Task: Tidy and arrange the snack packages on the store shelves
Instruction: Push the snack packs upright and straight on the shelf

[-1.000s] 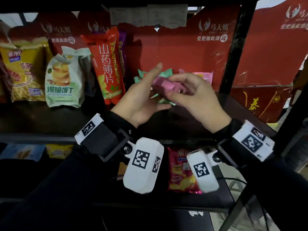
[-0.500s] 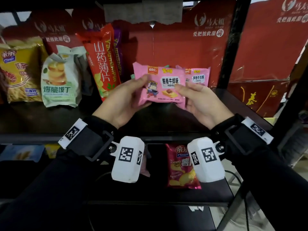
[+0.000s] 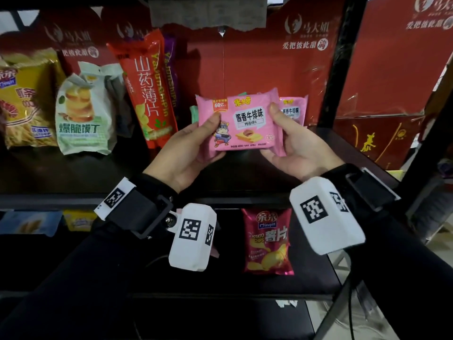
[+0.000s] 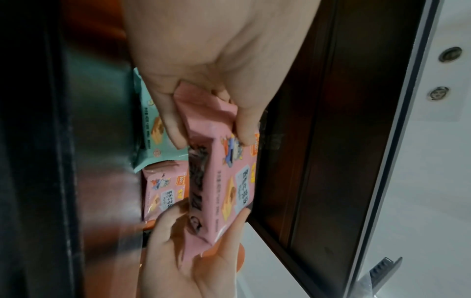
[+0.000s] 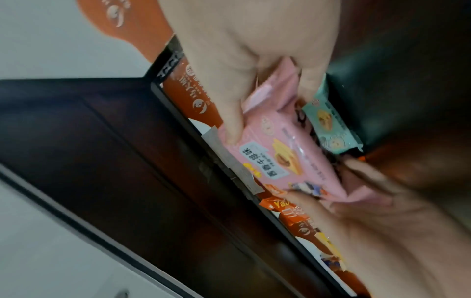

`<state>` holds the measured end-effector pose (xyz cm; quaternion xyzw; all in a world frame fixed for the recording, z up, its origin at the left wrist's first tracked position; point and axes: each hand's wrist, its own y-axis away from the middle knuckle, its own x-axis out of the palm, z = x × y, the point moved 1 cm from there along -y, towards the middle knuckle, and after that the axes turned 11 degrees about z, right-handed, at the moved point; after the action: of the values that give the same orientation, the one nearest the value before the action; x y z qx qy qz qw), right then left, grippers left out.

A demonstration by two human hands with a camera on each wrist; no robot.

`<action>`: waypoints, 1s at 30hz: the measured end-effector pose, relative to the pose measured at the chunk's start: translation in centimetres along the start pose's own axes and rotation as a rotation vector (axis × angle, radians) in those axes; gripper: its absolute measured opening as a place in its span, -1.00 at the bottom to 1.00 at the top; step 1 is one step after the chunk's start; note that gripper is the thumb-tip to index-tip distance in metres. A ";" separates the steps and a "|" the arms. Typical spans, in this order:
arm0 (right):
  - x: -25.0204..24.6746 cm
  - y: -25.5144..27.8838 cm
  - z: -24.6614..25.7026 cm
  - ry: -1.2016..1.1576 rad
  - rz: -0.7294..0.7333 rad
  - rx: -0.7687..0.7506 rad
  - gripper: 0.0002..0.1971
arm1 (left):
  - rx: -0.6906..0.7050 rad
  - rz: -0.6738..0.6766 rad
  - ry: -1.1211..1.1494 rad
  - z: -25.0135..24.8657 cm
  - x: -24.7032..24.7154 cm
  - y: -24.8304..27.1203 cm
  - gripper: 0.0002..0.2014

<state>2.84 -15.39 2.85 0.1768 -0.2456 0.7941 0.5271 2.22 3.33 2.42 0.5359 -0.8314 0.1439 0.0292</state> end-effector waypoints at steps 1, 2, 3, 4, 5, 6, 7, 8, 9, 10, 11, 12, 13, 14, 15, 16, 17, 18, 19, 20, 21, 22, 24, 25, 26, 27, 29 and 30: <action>0.1 0.0 0.0 -0.026 0.007 -0.001 -0.75 | -0.012 0.011 0.006 0.1 0.1 0.0 -0.83; 0.1 0.0 0.1 -0.039 0.008 -0.006 -0.72 | -0.023 0.021 0.010 0.3 0.1 0.0 -0.81; 0.3 0.0 0.1 -0.053 0.010 -0.009 -0.71 | -0.031 0.029 0.012 0.4 0.2 0.0 -0.80; 0.4 0.0 0.1 -0.054 0.013 -0.015 -0.70 | -0.034 0.036 0.015 0.5 0.1 -0.1 -0.80; 0.6 0.0 0.0 -0.039 0.003 -0.022 -0.72 | -0.033 0.043 0.018 0.5 0.0 -0.1 -0.79; 0.7 0.0 -0.1 -0.004 -0.025 -0.040 -0.79 | -0.025 0.050 0.019 0.4 -0.1 -0.1 -0.78; 1.0 0.1 -0.2 0.028 -0.063 -0.056 -0.81 | -0.010 0.051 0.018 0.3 -0.2 -0.1 -0.76; 0.9 0.1 -0.4 0.072 -0.108 -0.062 -0.69 | 0.015 0.045 0.014 0.3 -0.3 -0.1 -0.73; 0.8 0.1 -0.6 0.114 -0.147 -0.056 -0.58 | 0.047 0.031 0.009 0.2 -0.5 -0.1 -0.69; 0.9 0.1 -0.6 0.162 -0.161 -0.059 -0.55 | 0.082 0.014 0.007 0.0 -0.7 -0.1 -0.67; 1.0 0.2 -0.7 0.206 -0.146 -0.067 -0.58 | 0.113 -0.002 0.010 -0.1 -0.8 -0.1 -0.68; 1.1 0.2 -0.7 0.251 -0.121 -0.074 -0.64 | 0.133 -0.018 0.019 -0.2 -0.9 -0.1 -0.72; 1.1 0.3 -0.7 0.290 -0.096 -0.078 -0.71 | 0.146 -0.033 0.033 -0.3 -1.1 -0.2 -0.78; 1.2 0.4 -0.7 0.326 -0.081 -0.080 -0.76 | 0.154 -0.045 0.048 -0.4 -1.2 -0.2 -0.85; 1.3 0.5 -0.8 0.356 -0.070 -0.088 -0.77 | 0.158 -0.054 0.054 -0.5 -1.3 -0.2 -0.88; 1.2 0.5 -0.8 0.380 -0.071 -0.103 -0.77 | 0.157 -0.056 0.051 -0.5 -1.3 -0.2 -0.88; 1.2 0.5 -0.8 0.386 -0.089 -0.122 -0.78 | 0.152 -0.054 0.043 -0.5 -1.3 -0.2 -0.84; 1.2 0.5 -0.8 0.385 -0.115 -0.144 -0.80 | 0.144 -0.046 0.036 -0.5 -1.3 -0.2 -0.77; 1.2 0.5 -0.8 0.376 -0.145 -0.165 -0.81 | 0.136 -0.033 0.036 -0.5 -1.3 -0.1 -0.71; 1.1 0.4 -0.9 0.367 -0.175 -0.182 -0.82 | 0.130 -0.014 0.039 -0.5 -1.2 0.0 -0.67; 0.9 0.4 -1.0 0.356 -0.204 -0.192 -0.81 | 0.123 0.004 0.037 -0.6 -1.1 0.1 -0.67; 0.8 0.3 -1.2 0.344 -0.225 -0.197 -0.82 | 0.114 0.017 0.027 -0.6 -1.1 0.3 -0.68; 0.6 0.2 -1.4 0.327 -0.240 -0.192 -0.84 | 0.107 0.008 -0.004 -0.6 -1.2 0.5 -0.70; 0.7 0.2 -1.5 0.318 -0.228 -0.173 -0.85 | 0.111 -0.010 -0.009 -0.6 -1.3 0.6 -0.68; 0.8 0.1 -1.6 0.306 -0.204 -0.151 -0.87 | 0.120 -0.024 -0.004 -0.6 -1.5 0.7 -0.65; 0.8 0.1 -1.7 0.292 -0.177 -0.134 -0.90 | 0.132 -0.036 0.003 -0.6 -1.7 0.7 -0.63; 1.0 0.2 -2.0 0.290 -0.126 -0.126 -0.93 | 0.158 -0.062 0.019 -0.6 -2.1 0.8 -0.64; 1.1 0.2 -2.2 0.311 -0.110 -0.130 -0.94 | 0.167 -0.077 0.018 -0.6 -2.4 0.8 -0.71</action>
<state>2.17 -13.36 1.59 0.0307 -0.2021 0.7642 0.6117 2.44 5.95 2.31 0.5668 -0.7949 0.2162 -0.0026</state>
